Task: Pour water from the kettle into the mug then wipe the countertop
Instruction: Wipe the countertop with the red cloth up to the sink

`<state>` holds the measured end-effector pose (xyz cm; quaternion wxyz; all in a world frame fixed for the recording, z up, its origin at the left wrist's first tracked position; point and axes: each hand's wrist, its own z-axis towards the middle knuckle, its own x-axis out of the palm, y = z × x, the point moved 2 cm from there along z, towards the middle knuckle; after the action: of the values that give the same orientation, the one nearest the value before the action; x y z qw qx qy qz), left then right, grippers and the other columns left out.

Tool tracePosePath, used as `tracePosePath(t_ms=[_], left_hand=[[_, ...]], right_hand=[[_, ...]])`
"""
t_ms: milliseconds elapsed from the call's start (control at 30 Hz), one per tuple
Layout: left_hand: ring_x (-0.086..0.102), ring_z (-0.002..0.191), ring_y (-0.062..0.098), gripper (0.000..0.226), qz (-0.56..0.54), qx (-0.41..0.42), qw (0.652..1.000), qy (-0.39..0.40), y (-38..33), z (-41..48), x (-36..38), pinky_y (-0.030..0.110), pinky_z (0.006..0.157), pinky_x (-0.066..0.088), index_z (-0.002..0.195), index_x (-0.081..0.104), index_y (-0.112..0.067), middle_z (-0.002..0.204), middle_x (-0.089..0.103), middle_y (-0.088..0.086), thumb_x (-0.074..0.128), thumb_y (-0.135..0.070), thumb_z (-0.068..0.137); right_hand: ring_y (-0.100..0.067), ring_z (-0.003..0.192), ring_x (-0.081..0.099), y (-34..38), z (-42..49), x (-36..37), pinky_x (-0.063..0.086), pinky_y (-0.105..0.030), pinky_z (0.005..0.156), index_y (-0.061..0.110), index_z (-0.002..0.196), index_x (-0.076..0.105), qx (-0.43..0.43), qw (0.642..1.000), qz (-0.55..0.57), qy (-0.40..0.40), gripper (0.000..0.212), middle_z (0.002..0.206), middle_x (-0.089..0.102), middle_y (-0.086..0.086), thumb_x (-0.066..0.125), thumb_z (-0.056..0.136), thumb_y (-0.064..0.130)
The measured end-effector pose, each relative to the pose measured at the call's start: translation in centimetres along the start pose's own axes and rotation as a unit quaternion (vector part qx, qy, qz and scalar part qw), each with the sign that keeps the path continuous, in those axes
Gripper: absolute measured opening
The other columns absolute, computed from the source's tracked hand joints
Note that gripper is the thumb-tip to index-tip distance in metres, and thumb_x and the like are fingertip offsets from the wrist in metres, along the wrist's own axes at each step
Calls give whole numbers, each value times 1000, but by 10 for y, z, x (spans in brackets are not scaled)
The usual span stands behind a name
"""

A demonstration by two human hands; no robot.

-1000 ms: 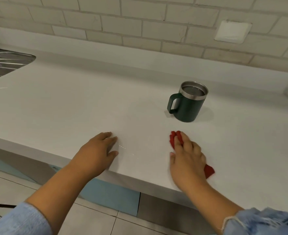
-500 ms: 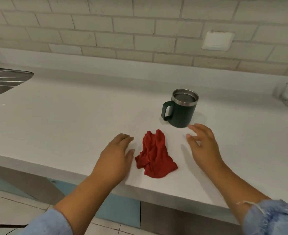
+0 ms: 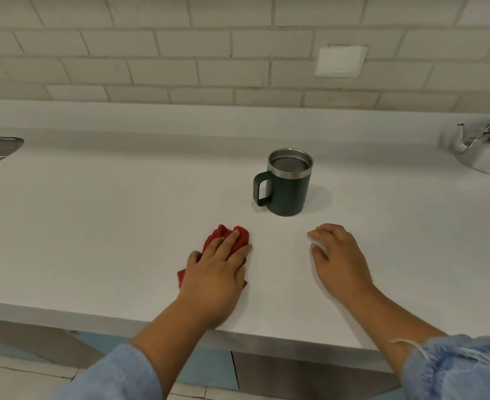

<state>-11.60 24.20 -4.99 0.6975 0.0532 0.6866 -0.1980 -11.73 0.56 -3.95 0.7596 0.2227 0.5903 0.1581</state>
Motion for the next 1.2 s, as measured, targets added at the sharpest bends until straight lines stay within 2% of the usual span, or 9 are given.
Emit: tracePosePath(t_ms=[233, 367, 500, 600, 767, 900, 967, 1067, 1200], left_hand=[[22, 139, 28, 53, 33, -91, 995, -22, 59, 18, -27, 41, 111, 28, 146, 26, -25, 156, 20, -3, 39, -21, 94], [31, 131, 27, 52, -9, 5, 997, -74, 11, 14, -32, 38, 104, 35, 144, 32, -23, 154, 26, -5, 42, -20, 93], [20, 140, 23, 53, 15, 84, 996, -14, -19, -24, -8, 40, 111, 28, 146, 19, -32, 157, 16, -13, 33, -34, 95], [22, 141, 20, 52, 16, 82, 996, -22, 11, -42, -7, 38, 108, 31, 144, 24, -36, 155, 17, -17, 27, -40, 93], [31, 138, 26, 60, 45, 39, 998, -18, 84, -30, -25, 42, 96, 42, 142, 33, -34, 153, 25, -14, 25, -42, 83], [39, 130, 38, 49, 42, -17, 998, -49, 117, -10, -39, 46, 99, 42, 139, 41, -20, 150, 34, 0, 43, -22, 91], [43, 123, 40, 50, 31, -14, 997, -73, 102, -2, -40, 45, 100, 41, 138, 44, -15, 149, 38, 4, 50, -16, 88], [43, 119, 35, 54, -4, 52, 996, -72, 43, 8, -32, 42, 99, 42, 139, 42, -18, 151, 34, 0, 54, -18, 86], [25, 136, 27, 53, -10, 147, 989, 7, -39, 12, -2, 39, 111, 26, 146, 23, -28, 156, 19, -8, 35, -34, 94]], right_hand=[[-19, 119, 44, 1, 0, 1, 42, -30, 100, 16, 122, 60, -9, 1000, -29, 4, 31, 128, 54, -1, 50, 93, 19], [-20, 119, 45, 2, 1, 0, 42, -30, 100, 16, 121, 60, -9, 999, -31, 4, 30, 128, 54, -1, 51, 93, 20], [-20, 119, 46, 0, 1, 1, 42, -30, 99, 17, 120, 60, -8, 1000, -27, 4, 29, 127, 54, -1, 51, 93, 20], [-20, 118, 46, -1, 2, 3, 42, -30, 98, 17, 119, 61, -6, 1000, -25, 1, 28, 127, 55, -1, 52, 92, 20], [-21, 117, 47, -2, 2, 3, 42, -31, 98, 17, 118, 61, -7, 1000, -28, -1, 28, 126, 55, -1, 52, 92, 19], [-19, 116, 46, -1, 1, 3, 43, -31, 98, 18, 117, 62, -6, 1000, -26, -4, 27, 125, 55, 0, 52, 92, 19], [-20, 116, 47, -1, 0, 3, 44, -31, 98, 18, 117, 62, -5, 1000, -24, -6, 27, 124, 56, 0, 53, 92, 19], [-20, 116, 47, 0, 1, 2, 44, -32, 99, 17, 118, 62, 0, 1000, -21, -5, 27, 125, 56, 0, 53, 92, 19], [-18, 118, 46, 0, 2, 2, 43, -30, 101, 18, 119, 61, 5, 1000, -23, -4, 28, 127, 55, 1, 52, 93, 21]])
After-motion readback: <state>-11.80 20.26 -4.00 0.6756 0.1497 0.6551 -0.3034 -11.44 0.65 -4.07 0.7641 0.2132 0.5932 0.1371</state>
